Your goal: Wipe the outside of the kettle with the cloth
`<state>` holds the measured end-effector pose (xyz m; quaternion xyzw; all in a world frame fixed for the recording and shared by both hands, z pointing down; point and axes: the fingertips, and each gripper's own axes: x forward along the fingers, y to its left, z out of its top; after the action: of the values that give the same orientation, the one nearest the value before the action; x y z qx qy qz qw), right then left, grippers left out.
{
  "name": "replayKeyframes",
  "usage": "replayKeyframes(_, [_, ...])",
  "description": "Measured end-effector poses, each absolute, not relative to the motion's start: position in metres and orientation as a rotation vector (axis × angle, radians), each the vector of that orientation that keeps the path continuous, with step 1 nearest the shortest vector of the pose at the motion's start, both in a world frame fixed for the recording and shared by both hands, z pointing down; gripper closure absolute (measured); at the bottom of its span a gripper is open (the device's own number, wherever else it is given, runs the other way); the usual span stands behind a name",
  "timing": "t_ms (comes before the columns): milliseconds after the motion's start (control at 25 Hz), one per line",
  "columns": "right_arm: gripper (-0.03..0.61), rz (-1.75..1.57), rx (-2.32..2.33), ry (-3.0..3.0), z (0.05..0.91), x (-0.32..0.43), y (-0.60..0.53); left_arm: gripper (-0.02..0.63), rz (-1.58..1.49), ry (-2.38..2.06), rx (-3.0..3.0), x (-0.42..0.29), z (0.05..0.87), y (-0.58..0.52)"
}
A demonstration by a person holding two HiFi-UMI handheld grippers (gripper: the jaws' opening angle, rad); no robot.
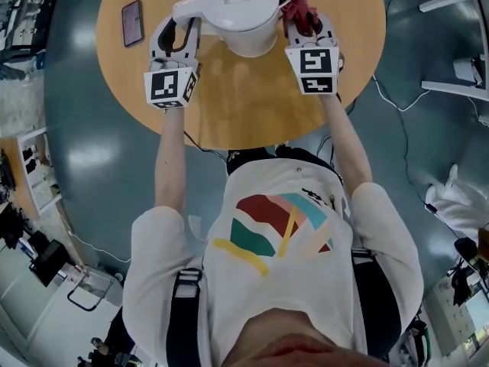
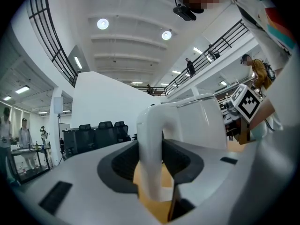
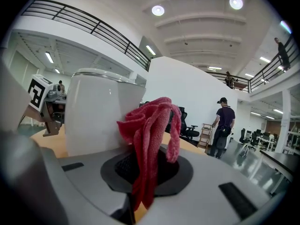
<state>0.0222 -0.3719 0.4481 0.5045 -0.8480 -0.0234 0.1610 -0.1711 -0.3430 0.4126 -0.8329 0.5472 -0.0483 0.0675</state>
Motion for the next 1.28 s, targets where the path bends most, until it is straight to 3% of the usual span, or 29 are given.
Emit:
replayKeyframes(320, [0.540,-0.029,1.509,-2.399,0.467,0.027,-0.305,0.419,-0.182,1.721,-2.476,-0.185,0.424,-0.299])
replayKeyframes(640, [0.539,-0.018,1.376,-2.496,0.478,-0.005,-0.240,0.424,-0.177,1.742,-2.492,-0.154,0.428,-0.231])
replayKeyframes(1280, [0.540,-0.006,1.202,-2.561,0.528,-0.097,-0.233,0.434,-0.173,1.744,-2.585,-0.139,0.431,-0.217])
